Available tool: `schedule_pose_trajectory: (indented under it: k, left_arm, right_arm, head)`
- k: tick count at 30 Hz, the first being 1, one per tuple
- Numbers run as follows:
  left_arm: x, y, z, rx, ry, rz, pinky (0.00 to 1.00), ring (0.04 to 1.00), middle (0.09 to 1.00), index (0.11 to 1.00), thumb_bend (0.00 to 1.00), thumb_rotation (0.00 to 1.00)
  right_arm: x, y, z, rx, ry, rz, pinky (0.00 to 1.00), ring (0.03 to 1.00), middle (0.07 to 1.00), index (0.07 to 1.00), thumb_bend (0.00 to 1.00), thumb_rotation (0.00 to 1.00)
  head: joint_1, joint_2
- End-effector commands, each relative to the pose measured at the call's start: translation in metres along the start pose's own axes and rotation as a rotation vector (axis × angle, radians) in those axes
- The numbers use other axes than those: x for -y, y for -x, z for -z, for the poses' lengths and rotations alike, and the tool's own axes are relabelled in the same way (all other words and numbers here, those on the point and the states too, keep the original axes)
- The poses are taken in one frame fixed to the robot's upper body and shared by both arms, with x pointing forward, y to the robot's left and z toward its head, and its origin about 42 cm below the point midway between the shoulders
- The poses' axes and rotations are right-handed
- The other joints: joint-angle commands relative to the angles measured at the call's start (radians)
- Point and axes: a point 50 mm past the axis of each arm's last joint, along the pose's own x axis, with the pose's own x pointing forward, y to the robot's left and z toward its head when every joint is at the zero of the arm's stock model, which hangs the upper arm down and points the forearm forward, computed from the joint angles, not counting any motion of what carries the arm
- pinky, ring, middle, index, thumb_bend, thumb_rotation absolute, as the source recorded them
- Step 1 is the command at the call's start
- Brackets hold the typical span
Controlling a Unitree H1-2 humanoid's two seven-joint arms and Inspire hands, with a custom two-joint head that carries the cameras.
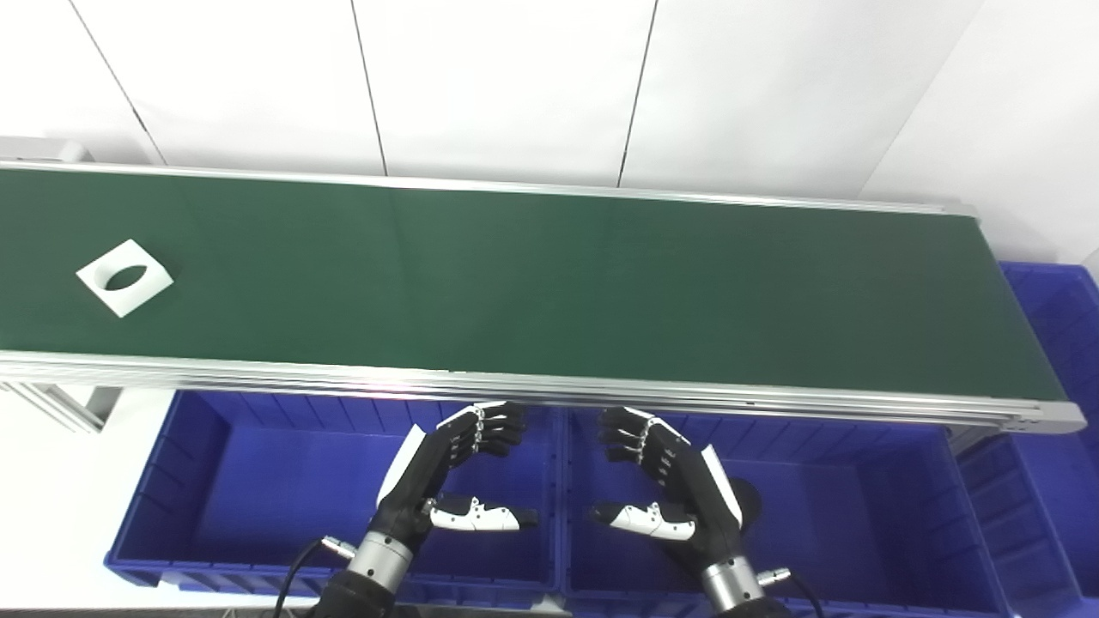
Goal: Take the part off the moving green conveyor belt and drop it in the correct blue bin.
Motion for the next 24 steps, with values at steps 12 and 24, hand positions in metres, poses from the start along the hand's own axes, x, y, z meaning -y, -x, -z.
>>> schedule_pose_trajectory:
  k: [12, 24]
  left_arm:
    - [-0.0022, -0.0067, -0.0102, 0.071, -0.008, -0.005, 0.66, 0.699, 0.727, 0.742, 0.84, 0.14]
    - [-0.0026, -0.0063, -0.0103, 0.072, -0.004, -0.004, 0.66, 0.699, 0.729, 0.743, 0.84, 0.15]
  right_arm:
    - [-0.0008, -0.0046, -0.0113, 0.085, 0.006, -0.003, 0.69, 0.744, 0.768, 0.741, 0.98, 0.28]
    - [0.0000, -0.0041, -0.0095, 0.079, -0.003, -0.002, 0.68, 0.742, 0.768, 0.740, 0.98, 0.29]
  head:
    - [0.001, 0.000]
    - [-0.002, -0.002]
